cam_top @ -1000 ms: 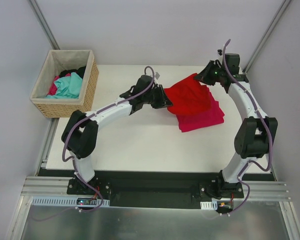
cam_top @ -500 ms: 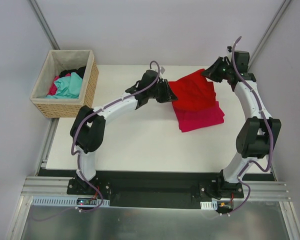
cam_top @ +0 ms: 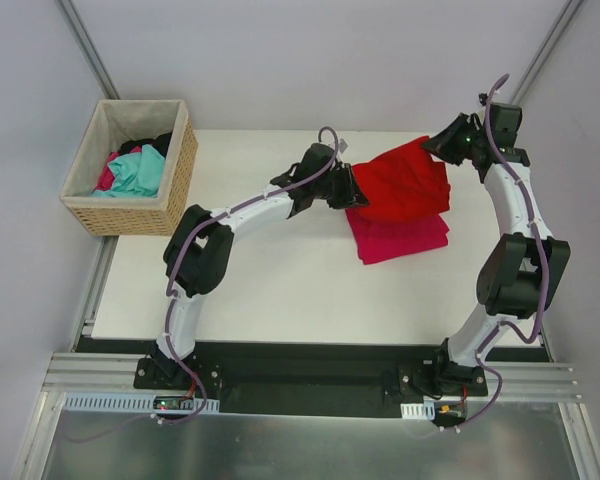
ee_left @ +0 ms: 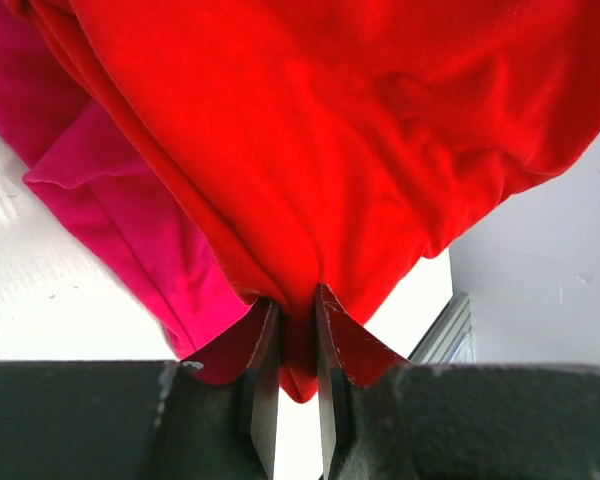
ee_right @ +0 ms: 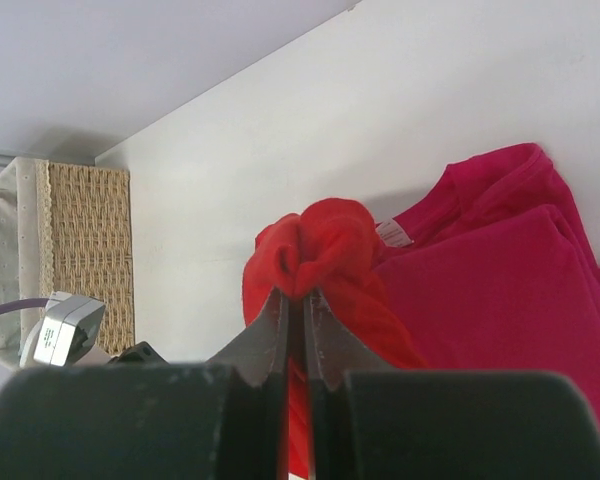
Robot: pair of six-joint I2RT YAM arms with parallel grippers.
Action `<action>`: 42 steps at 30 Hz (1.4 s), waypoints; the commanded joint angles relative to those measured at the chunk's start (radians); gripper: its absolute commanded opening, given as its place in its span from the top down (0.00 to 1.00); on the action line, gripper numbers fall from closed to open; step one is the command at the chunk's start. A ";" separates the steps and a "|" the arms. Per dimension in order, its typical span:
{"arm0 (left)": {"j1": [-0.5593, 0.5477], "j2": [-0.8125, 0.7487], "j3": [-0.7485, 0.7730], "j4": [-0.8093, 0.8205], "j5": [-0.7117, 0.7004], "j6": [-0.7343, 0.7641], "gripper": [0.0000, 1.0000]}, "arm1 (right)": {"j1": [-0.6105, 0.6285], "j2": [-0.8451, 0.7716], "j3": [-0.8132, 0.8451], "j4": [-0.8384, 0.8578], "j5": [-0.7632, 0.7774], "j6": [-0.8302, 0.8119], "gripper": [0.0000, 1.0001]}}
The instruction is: Fold and stack the t-shirts
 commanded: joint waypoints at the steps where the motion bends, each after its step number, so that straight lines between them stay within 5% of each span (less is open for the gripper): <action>1: -0.010 0.010 0.033 0.033 0.033 0.016 1.00 | -0.008 -0.016 -0.003 0.078 -0.023 0.017 0.99; 26: -0.082 0.060 -0.179 0.185 0.062 -0.070 1.00 | -0.040 0.196 -0.091 0.101 0.048 0.017 0.99; 42: -0.098 -0.006 0.060 0.009 0.026 -0.004 1.00 | -0.015 0.148 -0.023 0.076 0.024 0.005 0.99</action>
